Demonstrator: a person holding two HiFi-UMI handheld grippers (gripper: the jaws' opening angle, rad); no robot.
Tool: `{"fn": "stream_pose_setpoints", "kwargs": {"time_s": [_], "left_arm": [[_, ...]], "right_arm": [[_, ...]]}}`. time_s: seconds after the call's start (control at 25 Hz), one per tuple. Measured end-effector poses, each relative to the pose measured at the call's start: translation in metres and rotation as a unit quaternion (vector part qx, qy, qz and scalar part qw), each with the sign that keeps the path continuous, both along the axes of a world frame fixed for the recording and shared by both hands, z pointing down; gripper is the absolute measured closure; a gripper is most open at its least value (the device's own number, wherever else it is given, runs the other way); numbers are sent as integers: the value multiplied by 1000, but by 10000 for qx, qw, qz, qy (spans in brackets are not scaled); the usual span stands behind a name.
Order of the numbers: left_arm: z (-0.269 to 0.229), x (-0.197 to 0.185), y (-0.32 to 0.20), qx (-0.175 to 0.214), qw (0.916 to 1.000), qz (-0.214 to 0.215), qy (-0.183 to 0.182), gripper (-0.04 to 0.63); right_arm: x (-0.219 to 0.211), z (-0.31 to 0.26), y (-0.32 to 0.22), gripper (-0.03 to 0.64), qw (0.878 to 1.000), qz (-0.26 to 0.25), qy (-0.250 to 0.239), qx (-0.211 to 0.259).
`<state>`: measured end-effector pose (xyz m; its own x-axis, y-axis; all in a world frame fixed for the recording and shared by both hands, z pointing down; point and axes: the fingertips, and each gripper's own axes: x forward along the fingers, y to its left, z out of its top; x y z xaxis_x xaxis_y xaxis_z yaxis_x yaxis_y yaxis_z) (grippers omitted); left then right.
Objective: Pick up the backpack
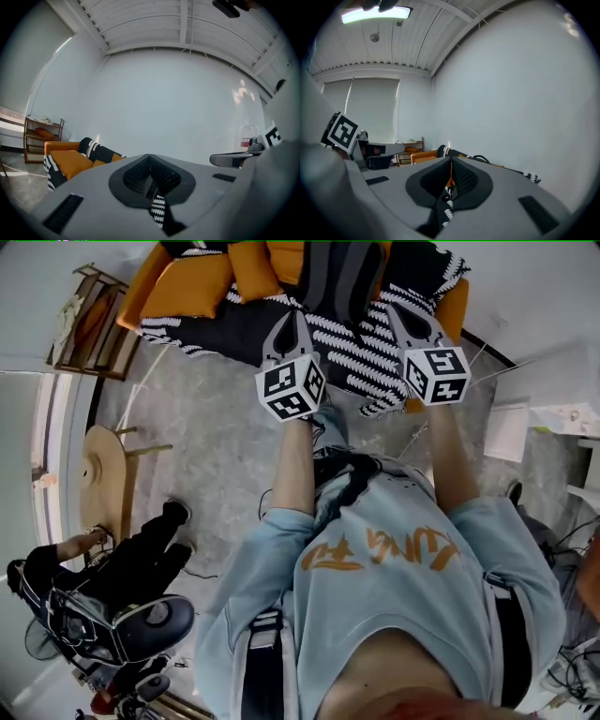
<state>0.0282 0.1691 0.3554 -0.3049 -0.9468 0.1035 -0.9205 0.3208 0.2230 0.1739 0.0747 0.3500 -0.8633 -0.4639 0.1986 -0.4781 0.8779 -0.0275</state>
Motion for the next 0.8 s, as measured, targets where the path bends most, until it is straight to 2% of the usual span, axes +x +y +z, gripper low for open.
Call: {"fn": "stream_pose_setpoints", "kwargs": {"time_s": [0.24,0.48,0.64,0.8], "left_arm": [[31,-65,-62,-189,9986,276,421,574],[66,-120,-120,-729,9916,819,686,574],[93,-128,-154,-874,9848,1204,893,574],[107,-113,-186,-1041,9760,1600,1052,574]], "right_arm": [[-71,34,-53,588,9987,-63,372,-347],[-139,55,-101,588,9963,190,449,-709],[-139,79,-126,588,9926,561,549,-923],[-104,100,-149,589,9827,1175,730,-1234]]}}
